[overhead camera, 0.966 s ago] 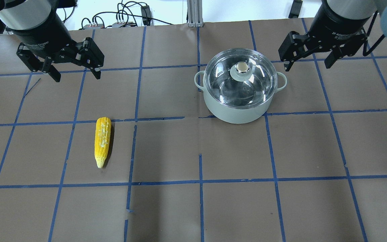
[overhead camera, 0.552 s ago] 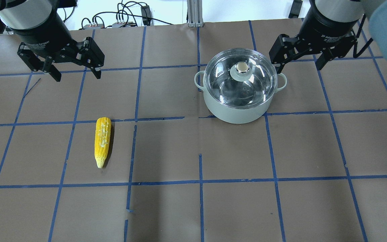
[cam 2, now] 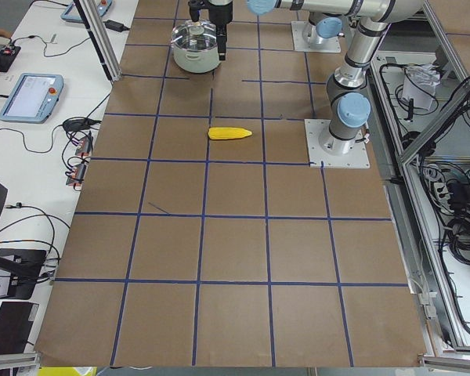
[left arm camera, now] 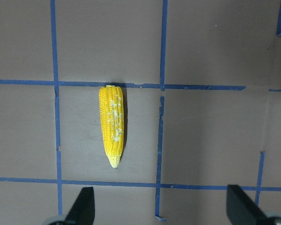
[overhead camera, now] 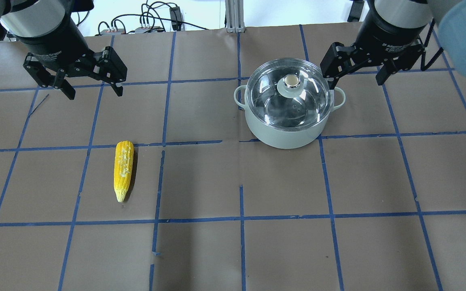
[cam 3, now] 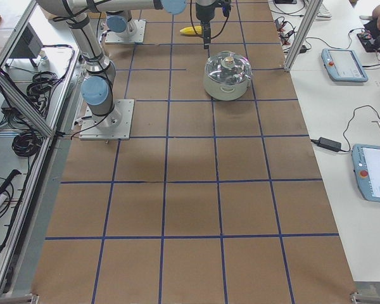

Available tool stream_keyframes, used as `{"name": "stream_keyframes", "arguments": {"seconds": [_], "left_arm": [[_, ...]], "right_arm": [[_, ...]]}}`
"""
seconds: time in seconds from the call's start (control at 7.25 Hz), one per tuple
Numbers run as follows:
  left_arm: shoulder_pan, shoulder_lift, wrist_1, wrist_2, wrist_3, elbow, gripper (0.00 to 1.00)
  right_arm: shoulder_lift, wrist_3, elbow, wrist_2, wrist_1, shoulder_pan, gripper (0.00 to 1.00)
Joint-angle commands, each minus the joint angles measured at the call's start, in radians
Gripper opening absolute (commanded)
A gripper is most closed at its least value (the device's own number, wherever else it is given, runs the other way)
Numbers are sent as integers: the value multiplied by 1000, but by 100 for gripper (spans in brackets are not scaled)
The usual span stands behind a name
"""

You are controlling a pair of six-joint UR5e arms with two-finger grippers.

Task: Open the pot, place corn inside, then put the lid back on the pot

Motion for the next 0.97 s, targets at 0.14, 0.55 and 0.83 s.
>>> {"name": "stream_keyframes", "arguments": {"seconds": [0.14,0.55,0.83], "left_arm": [[0,-5,0,0,0,-2,100],[0,-6,1,0,2,-2,100],[0,-8,1,0,2,-2,100]], "right_arm": [[93,35,-7,-1,-87,65,100],[190,40,-9,-12,-235,117,100],[248,37,-7,-14,-281,117,100]]}}
